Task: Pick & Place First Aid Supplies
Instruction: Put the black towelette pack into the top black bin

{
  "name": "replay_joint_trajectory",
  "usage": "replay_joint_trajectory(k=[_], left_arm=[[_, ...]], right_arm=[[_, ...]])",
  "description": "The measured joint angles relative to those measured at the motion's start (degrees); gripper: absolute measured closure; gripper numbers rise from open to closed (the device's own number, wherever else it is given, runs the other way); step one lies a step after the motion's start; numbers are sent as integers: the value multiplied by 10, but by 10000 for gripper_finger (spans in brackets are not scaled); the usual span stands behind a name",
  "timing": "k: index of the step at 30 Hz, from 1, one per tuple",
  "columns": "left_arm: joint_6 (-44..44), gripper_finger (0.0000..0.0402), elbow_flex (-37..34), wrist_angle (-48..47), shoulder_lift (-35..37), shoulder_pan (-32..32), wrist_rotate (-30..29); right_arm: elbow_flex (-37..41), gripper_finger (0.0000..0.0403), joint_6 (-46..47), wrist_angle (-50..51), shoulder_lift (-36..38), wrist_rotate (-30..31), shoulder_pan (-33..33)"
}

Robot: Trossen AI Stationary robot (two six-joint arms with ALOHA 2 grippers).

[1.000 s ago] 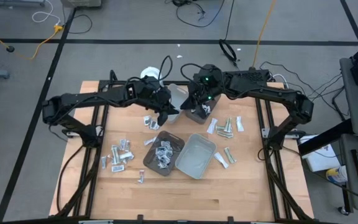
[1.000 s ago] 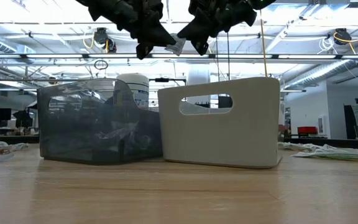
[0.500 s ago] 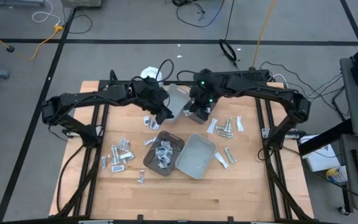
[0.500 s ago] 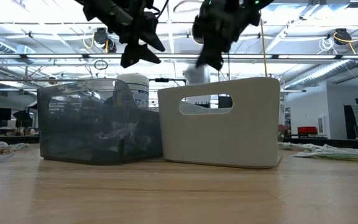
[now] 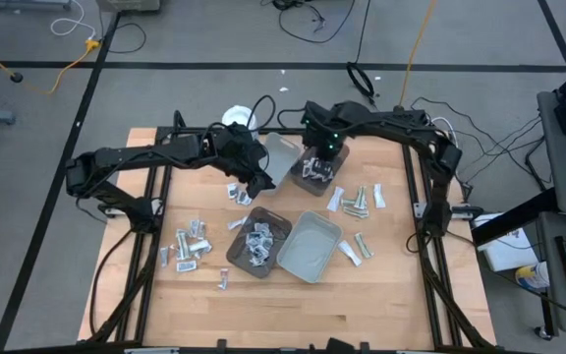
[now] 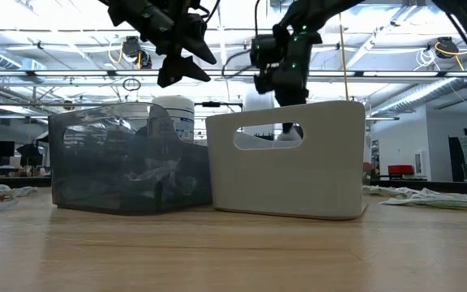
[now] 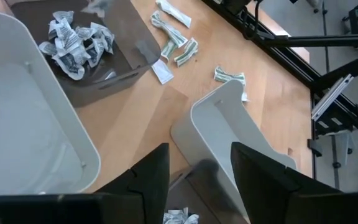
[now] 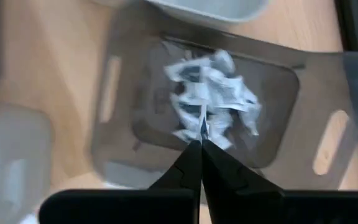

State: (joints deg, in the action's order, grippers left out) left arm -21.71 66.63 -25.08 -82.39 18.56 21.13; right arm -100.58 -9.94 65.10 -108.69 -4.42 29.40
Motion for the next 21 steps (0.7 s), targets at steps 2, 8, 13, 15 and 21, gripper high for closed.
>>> replay_joint_trajectory(k=[2,8,13,15,21], left_arm=[[0,227,0,0,0,0,0],[1,227,0,0,0,0,0],[2,227,0,0,0,0,0],[2,227,0,0,0,0,0],[6,227,0,0,0,0,0]], right_arm=[[-9,403,-8,22,-13,16,6],[-21,403,-28,56,-33,29,11],[-14,403,-30,17,-31,23,10],[-2,403,-30,1,-32,13,10],[30,403,-32,-48,-32,15,10]])
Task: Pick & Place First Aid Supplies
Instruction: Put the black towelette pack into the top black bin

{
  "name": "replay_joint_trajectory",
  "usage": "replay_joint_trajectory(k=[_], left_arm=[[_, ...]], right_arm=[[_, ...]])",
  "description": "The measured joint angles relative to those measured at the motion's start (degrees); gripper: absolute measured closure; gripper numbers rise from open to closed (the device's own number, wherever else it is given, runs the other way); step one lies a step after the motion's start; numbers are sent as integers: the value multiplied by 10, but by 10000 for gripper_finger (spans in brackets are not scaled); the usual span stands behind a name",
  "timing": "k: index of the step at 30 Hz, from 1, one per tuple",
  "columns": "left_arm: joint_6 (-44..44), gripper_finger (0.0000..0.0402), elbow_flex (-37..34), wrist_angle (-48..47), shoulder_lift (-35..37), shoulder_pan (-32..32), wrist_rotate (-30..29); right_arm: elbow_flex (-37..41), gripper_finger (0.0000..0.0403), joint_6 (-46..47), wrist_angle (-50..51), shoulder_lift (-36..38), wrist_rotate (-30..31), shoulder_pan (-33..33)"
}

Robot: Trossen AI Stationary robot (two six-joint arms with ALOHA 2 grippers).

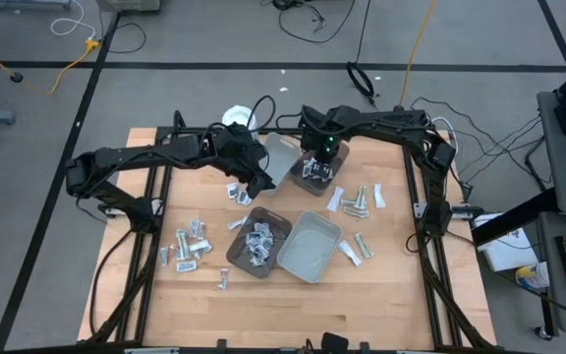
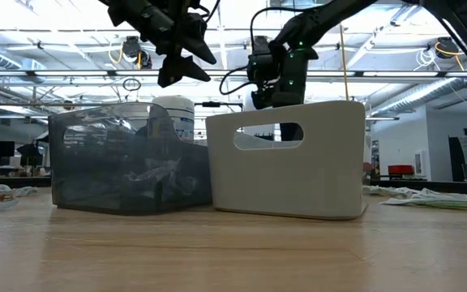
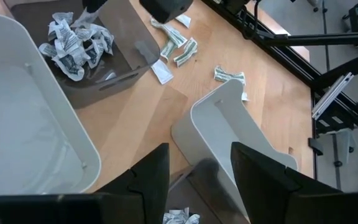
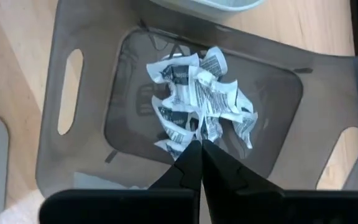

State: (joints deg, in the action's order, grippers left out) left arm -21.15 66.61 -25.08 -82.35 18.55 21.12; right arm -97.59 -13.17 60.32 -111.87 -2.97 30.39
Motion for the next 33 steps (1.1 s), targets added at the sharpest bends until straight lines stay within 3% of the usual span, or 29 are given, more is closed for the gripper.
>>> replay_joint_trajectory(k=[6,15,19,24,33], left_arm=[[0,227,0,0,0,0,0],[-4,227,0,0,0,0,-1],[-29,227,0,-10,0,2,-1],[-118,227,0,-58,0,19,-2],[-243,227,0,-188,0,57,-21]], right_arm=[[2,366,0,-21,1,15,-1],[2,199,4,-23,7,15,-5],[2,149,24,-23,7,14,-5],[2,125,37,-22,7,14,-5],[2,132,26,-22,7,14,-5]])
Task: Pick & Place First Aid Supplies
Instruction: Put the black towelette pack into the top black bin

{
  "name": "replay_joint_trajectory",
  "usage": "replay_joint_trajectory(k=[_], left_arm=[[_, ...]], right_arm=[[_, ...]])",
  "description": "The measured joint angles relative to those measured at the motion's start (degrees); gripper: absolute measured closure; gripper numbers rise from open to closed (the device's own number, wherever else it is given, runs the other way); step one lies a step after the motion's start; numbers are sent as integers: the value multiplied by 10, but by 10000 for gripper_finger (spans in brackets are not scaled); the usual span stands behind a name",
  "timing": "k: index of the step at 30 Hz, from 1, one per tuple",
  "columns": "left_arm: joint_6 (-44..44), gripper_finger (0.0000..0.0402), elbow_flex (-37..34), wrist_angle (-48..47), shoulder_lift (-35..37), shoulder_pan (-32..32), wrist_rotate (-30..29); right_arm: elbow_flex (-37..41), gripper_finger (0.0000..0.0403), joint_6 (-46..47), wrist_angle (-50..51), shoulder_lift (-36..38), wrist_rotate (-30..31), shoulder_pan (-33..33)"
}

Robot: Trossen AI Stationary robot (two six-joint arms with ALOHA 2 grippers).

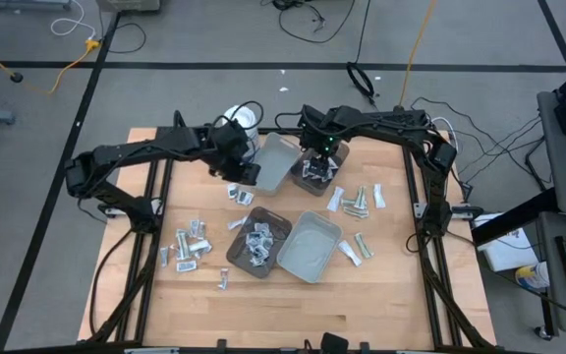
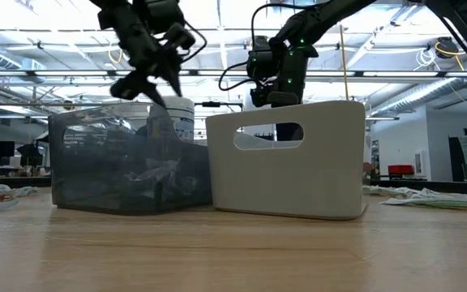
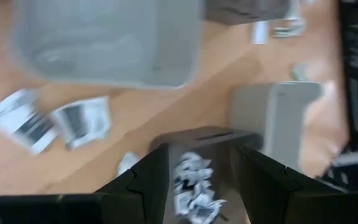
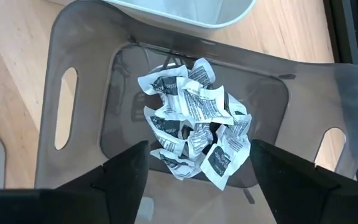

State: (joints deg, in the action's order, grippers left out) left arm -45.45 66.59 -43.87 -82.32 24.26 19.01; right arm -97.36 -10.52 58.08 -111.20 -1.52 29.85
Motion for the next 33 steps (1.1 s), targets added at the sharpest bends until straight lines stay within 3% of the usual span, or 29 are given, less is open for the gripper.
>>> replay_joint_trajectory(k=[14,23,33], left_arm=[[-67,227,0,-168,0,39,-94],[-108,227,-1,-182,-39,14,-198],[-136,227,0,-160,-135,-14,-251]], right_arm=[[0,135,-27,0,0,0,0],[0,135,-32,-9,0,0,0],[0,135,-58,-9,0,0,0]])
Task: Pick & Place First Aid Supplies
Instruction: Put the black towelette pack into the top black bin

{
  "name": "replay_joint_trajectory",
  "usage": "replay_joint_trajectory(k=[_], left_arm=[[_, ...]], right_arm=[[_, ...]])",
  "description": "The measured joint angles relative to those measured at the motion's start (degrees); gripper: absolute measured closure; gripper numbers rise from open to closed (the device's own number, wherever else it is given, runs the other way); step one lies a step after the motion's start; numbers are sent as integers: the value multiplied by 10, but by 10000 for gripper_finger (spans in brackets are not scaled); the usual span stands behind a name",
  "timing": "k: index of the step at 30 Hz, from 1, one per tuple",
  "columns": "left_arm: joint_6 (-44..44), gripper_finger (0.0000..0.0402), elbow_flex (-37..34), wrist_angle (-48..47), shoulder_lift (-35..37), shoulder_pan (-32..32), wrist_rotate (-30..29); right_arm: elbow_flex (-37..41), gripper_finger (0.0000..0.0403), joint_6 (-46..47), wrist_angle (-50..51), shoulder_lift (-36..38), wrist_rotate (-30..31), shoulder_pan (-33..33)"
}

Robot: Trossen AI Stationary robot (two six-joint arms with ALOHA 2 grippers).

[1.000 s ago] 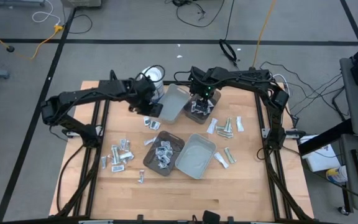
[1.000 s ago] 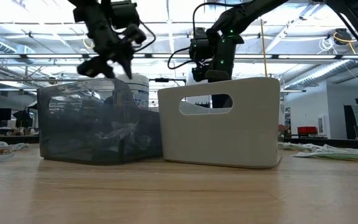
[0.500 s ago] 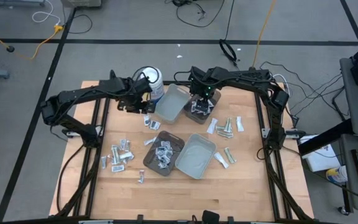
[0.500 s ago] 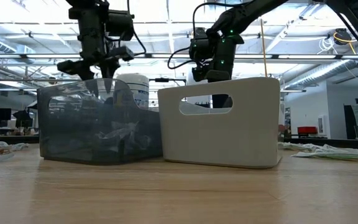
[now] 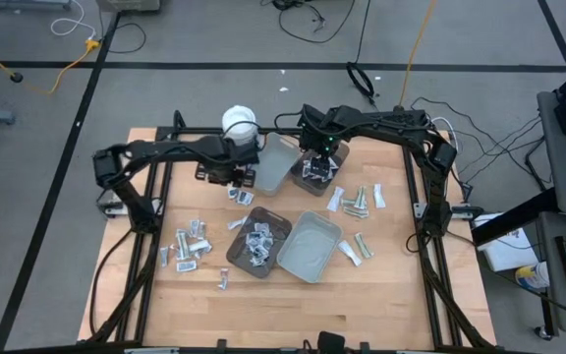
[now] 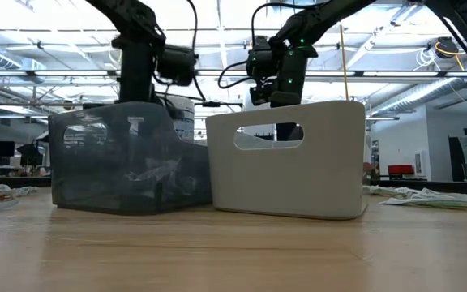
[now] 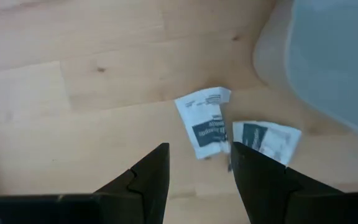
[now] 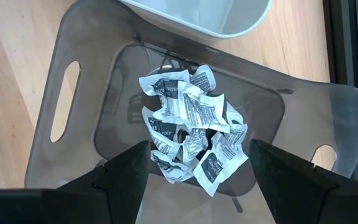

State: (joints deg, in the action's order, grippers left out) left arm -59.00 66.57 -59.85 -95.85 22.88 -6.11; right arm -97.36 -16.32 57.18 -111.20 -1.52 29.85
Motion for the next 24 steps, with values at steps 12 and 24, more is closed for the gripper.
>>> replay_joint_trajectory(k=[12,24], left_arm=[[-36,227,-42,84,-63,-33,-16],[-32,237,-78,140,-59,-35,-43]], right_arm=[[0,135,-9,-2,0,0,0],[0,135,-9,-2,0,0,0]])
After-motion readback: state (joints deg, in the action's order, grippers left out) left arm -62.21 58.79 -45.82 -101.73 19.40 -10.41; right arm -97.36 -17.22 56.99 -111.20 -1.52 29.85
